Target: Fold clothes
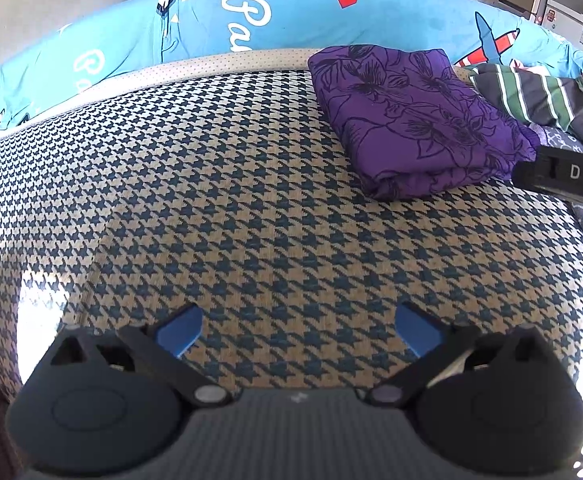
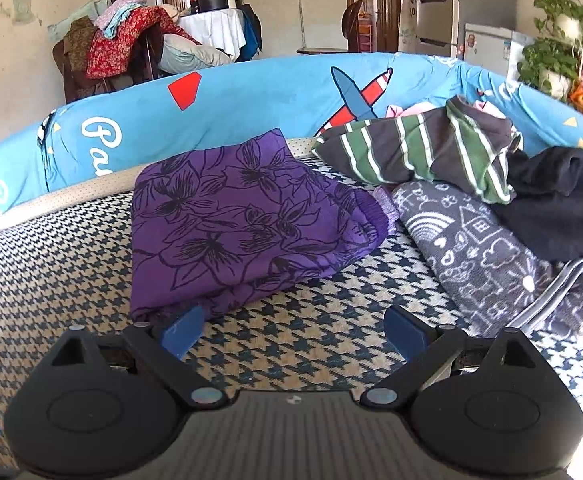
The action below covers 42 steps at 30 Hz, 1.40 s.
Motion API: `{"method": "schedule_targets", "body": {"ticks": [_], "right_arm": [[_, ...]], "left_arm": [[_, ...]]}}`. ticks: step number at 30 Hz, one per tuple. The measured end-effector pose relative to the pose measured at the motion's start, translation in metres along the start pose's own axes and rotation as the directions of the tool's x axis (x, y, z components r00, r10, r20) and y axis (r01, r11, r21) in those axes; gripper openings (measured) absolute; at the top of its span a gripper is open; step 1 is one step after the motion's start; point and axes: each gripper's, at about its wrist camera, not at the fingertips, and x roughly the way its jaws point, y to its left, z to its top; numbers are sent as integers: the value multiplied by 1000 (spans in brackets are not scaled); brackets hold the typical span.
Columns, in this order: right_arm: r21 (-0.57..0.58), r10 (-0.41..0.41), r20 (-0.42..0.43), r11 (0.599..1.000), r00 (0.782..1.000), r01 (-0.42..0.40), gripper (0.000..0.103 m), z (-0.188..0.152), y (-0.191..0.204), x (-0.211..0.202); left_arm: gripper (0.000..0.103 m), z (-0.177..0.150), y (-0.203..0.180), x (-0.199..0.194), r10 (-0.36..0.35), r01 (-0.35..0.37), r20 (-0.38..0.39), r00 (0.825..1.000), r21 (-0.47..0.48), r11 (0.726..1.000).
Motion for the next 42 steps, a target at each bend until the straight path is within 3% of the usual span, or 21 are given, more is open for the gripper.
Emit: {"method": "schedule_targets", "body": {"ticks": [8, 42], "right_arm": [[87, 8, -38, 996, 999, -4, 97, -2, -10, 7], [67, -3, -40, 998, 999, 5, 97, -3, -7, 7]], "left_arm": [[103, 0, -3, -4, 5, -6, 10, 1000, 16, 1000], [103, -3, -4, -7, 22, -22, 13, 1000, 19, 1000]]}}
